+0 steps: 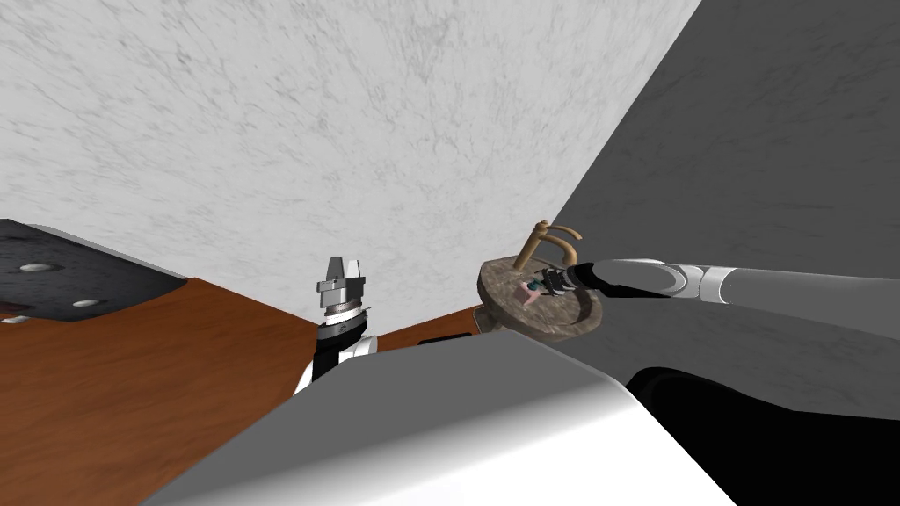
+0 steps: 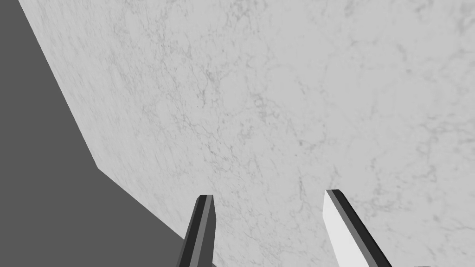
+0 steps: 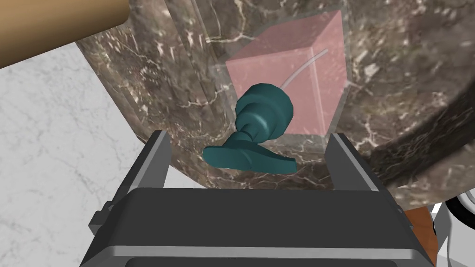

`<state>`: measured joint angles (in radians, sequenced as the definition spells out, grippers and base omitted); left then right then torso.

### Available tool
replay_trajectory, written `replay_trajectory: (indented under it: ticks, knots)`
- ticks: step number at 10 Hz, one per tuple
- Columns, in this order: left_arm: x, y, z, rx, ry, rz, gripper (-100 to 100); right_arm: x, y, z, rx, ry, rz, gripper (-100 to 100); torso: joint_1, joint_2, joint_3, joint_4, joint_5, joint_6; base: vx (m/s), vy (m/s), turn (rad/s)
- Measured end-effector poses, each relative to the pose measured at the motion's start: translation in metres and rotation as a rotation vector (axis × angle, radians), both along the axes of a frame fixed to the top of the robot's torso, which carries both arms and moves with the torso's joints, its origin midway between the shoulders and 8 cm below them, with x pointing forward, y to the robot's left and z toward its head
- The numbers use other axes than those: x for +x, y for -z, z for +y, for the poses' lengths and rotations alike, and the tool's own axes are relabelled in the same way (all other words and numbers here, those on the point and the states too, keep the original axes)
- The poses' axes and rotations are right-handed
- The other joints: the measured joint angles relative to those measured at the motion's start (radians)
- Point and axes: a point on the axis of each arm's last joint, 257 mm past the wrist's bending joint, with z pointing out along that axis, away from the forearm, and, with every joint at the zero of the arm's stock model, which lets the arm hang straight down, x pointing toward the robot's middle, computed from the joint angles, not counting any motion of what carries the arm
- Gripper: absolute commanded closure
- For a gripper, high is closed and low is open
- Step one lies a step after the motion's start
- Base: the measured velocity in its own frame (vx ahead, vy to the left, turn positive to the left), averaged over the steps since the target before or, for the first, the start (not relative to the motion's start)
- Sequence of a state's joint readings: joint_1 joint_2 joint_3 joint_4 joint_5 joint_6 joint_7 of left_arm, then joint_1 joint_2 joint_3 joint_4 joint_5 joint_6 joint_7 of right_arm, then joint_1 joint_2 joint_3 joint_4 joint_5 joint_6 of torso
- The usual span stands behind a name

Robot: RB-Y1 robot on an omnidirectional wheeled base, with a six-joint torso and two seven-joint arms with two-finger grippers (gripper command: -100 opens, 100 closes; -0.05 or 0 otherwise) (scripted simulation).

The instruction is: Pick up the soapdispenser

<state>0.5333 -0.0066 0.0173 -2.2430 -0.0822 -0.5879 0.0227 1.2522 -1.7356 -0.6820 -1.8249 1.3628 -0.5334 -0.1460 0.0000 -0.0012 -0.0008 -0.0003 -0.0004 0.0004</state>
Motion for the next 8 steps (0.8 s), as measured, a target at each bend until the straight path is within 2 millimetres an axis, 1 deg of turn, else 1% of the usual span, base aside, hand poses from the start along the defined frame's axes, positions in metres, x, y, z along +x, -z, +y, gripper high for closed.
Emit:
replay_trajectory:
  ticks: [4,5,6,8]
  knots:
    - [0.0000,0.0000,0.0000,0.000,0.000,0.000,0,0.0019,-0.0016,-0.0002,0.000,0.001,-0.006,100,0.000,0.001,0.000,-0.001,0.000,0.000,0.000,0.000,0.000]
    - [0.0000,0.0000,0.0000,0.000,0.000,0.000,0,0.0022,-0.0018,-0.0002,0.000,0.001,-0.008,0,0.000,0.001,0.000,-0.001,0.000,0.000,0.000,0.000,0.000]
    - [0.0000,0.0000,0.0000,0.000,0.000,0.000,0,0.0024,-0.0020,-0.0002,0.000,0.001,-0.008,100,0.000,0.000,-0.001,-0.001,0.000,0.000,-0.025,-0.005,-0.070]
    - [0.0000,0.0000,0.0000,0.000,0.000,0.000,0,0.0086,-0.0081,0.0049,-0.001,-0.009,-0.005,100,0.000,0.003,0.001,-0.001,0.000,0.001,-0.050,-0.007,-0.053]
